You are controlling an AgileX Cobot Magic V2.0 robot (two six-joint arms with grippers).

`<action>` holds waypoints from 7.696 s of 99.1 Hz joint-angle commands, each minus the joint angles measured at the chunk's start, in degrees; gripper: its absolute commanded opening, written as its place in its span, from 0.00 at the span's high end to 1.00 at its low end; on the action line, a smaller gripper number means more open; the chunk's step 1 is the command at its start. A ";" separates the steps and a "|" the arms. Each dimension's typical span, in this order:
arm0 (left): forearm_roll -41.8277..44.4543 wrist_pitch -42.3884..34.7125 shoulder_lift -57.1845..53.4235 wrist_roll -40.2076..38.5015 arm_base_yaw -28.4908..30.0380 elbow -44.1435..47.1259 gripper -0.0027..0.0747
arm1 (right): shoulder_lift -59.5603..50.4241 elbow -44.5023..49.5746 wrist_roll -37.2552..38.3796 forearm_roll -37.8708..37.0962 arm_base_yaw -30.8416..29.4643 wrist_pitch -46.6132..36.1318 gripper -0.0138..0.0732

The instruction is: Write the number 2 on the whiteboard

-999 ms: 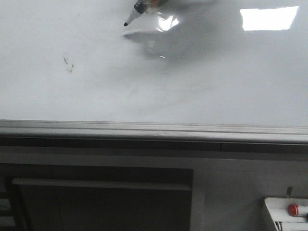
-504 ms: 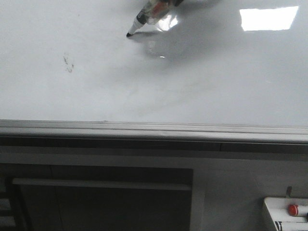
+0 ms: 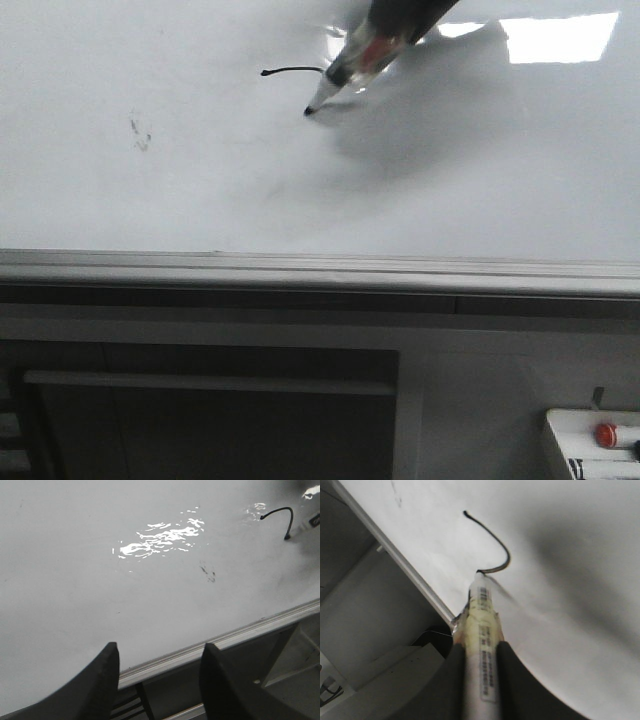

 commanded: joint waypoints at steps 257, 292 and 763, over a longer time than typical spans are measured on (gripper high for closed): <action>-17.80 2.53 41.27 32.95 -36.08 -27.81 0.66 | -25.31 19.69 -53.02 19.08 -2.20 -0.41 0.86; -18.00 2.55 41.27 32.95 -36.08 -27.81 0.85 | -25.31 19.69 -53.02 19.47 -2.20 0.61 0.86; 12.58 -41.75 -34.87 -16.95 7.51 40.97 0.99 | -76.85 56.75 14.50 -14.47 -18.84 -34.38 0.92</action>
